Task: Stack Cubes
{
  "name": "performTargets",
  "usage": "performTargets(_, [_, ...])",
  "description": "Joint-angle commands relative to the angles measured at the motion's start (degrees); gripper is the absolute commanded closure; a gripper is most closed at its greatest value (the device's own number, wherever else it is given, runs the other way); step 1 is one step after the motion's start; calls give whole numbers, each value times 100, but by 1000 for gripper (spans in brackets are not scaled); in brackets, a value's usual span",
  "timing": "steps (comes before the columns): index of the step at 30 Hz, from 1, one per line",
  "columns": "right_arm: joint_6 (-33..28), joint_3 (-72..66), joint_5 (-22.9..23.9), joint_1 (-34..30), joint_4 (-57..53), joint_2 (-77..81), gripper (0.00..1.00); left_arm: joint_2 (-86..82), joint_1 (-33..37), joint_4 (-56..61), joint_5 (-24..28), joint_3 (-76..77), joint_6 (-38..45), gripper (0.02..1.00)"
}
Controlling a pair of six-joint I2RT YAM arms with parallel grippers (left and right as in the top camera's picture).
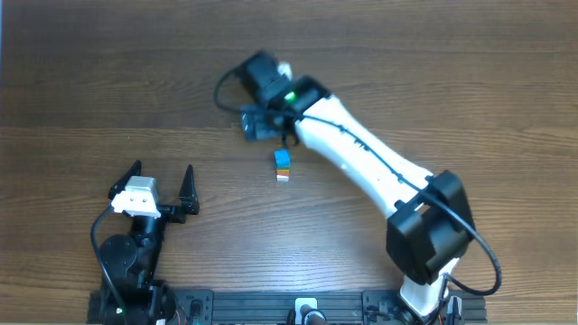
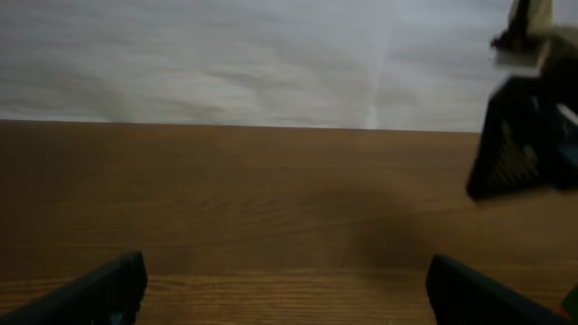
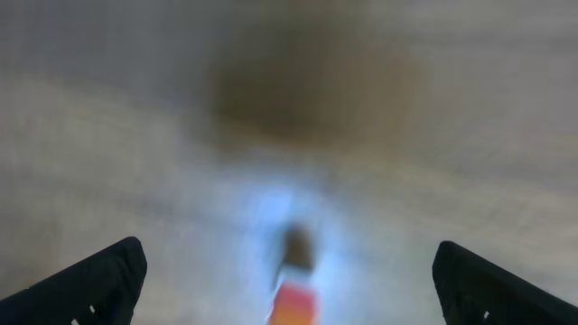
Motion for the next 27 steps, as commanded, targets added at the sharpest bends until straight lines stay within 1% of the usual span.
performTargets(1, [-699,350,310,-811,330,-59,7,-28,-26,4,37,-46,66,18])
performTargets(4, [-986,354,328,-1150,551,-264,9,-28,-26,4,37,-46,66,18])
performTargets(7, [-1062,350,387,-1405,531,-551,9,-28,-26,7,37,-46,66,18])
performTargets(8, [-1064,341,474,-1467,505,-651,7,-28,-26,4,35,-46,66,18])
performTargets(14, [-1067,-111,1624,-1484,476,-1290,9,-28,-26,4,37,-46,66,20])
performTargets(16, [-1062,-481,2022,-1432,570,-1578,9,-28,-26,4,37,-46,66,18])
performTargets(17, [-1064,-750,2138,-1412,682,-1757,9,-28,-26,4,37,-46,66,18])
performTargets(20, [-1064,-1670,2114,-1427,1161,-2382,9,-28,-26,4,37,-46,66,18])
performTargets(21, [-1093,-2424,2052,-1504,1576,-2863,7,-28,-26,4,37,-46,66,18])
performTargets(22, [-1108,-2717,2020,-1543,1738,-3040,9,-28,-26,4,37,-46,66,18])
performTargets(27, [-1213,-4444,1464,-2046,2688,-4127,7,-28,-26,4,37,-46,66,18])
